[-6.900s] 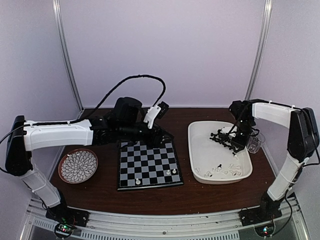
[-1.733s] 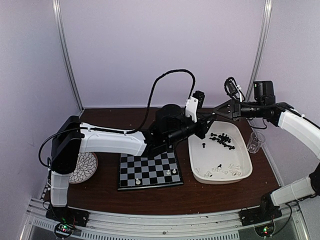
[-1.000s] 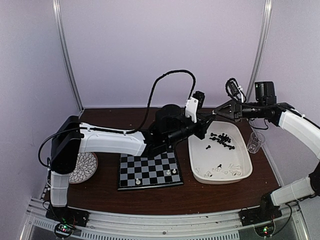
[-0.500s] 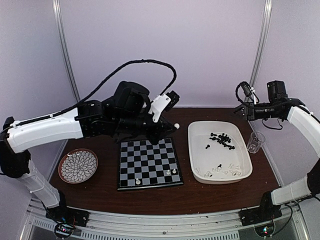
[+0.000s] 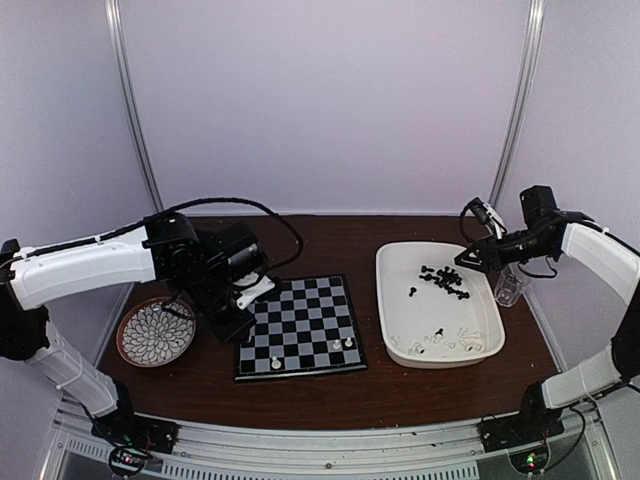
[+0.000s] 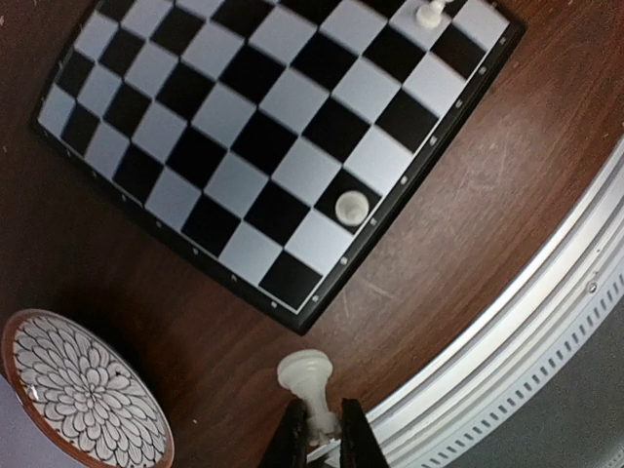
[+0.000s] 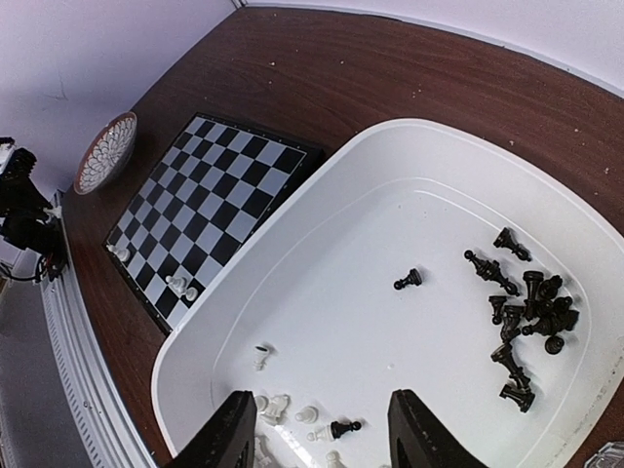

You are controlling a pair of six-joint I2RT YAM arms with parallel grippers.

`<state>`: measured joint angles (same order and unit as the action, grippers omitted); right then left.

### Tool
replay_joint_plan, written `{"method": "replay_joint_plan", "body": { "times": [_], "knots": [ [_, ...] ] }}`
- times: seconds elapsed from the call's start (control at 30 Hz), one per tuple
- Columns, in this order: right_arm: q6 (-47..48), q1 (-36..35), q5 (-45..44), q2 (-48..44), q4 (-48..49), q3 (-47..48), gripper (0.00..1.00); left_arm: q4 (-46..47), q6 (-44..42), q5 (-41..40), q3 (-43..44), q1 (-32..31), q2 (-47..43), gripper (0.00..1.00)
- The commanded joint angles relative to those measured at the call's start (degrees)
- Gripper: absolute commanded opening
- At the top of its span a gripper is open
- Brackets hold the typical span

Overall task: Set up the chess pieces on the board
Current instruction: Place the rook at a1.

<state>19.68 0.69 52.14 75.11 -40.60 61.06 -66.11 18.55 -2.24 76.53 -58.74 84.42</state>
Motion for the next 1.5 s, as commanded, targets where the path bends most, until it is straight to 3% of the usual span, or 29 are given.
{"method": "replay_joint_plan", "body": {
  "times": [0.0,0.67,1.47],
  "knots": [
    [2.68,0.19,-1.90,-0.40,0.50,-0.45,0.50,-3.03,2.74,5.92,-4.60,2.98,-0.14,0.00],
    [3.30,0.19,-3.41,-1.41,0.68,-1.97,0.50,2.55,-1.12,13.69,-5.61,6.62,12.41,0.01],
    [3.22,0.19,-3.78,-1.06,0.47,-2.09,0.50,6.78,-3.68,17.33,-9.21,11.66,16.07,0.02]
  ]
}}
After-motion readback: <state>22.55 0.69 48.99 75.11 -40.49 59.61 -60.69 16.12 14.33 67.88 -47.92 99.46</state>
